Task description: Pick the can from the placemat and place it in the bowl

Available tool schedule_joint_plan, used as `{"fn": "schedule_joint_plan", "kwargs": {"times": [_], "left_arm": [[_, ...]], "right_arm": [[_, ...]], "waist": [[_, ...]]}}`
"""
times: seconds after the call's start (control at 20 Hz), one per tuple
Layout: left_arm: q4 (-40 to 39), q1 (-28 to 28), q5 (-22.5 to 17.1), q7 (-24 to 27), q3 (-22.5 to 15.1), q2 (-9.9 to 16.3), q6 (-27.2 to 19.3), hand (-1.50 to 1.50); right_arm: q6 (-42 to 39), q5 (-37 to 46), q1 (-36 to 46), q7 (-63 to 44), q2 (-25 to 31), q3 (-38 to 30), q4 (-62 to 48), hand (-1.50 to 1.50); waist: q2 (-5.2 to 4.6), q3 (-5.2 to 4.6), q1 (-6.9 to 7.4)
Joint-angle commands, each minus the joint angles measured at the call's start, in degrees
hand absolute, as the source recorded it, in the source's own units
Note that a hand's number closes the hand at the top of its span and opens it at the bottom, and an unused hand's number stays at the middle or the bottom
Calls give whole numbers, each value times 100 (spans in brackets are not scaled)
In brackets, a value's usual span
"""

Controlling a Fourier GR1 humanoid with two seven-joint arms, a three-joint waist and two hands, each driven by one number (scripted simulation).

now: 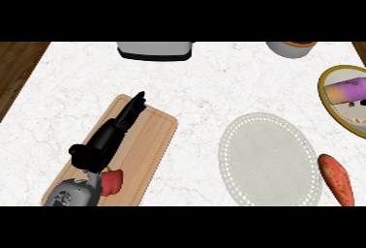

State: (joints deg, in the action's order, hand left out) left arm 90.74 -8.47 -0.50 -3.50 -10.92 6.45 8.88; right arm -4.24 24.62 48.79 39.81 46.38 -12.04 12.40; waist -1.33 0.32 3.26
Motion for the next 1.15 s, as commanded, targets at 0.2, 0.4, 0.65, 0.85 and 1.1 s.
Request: {"fn": "schedule_joint_plan", "kwargs": {"times": [0.2, 0.4, 0.65, 0.85, 1.1], "left_arm": [[-43, -71, -37, 27, 117, 31, 28, 0], [58, -91, -31, -63, 17, -87, -14, 0], [82, -16, 35, -104, -14, -108, -80, 0], [128, -18, -5, -80, 12, -100, -55, 0], [50, -6, 33, 41, -22, -89, -11, 0]], "right_arm": [[-817, -772, 19, -245, 816, -878, -702, -150], [-854, -1023, -258, -73, 1023, -1158, -830, -150], [-1324, -1398, -573, 145, 1423, -1541, -940, -150], [-1523, -1443, -863, 215, 1647, -1595, -984, -150], [-2011, -1457, -1031, 263, 1747, -1605, -987, -150]], "waist": [[-43, 10, -28], [-88, 37, -16], [-65, 52, -97], [-92, 72, -82], [-117, 79, -30]]}}
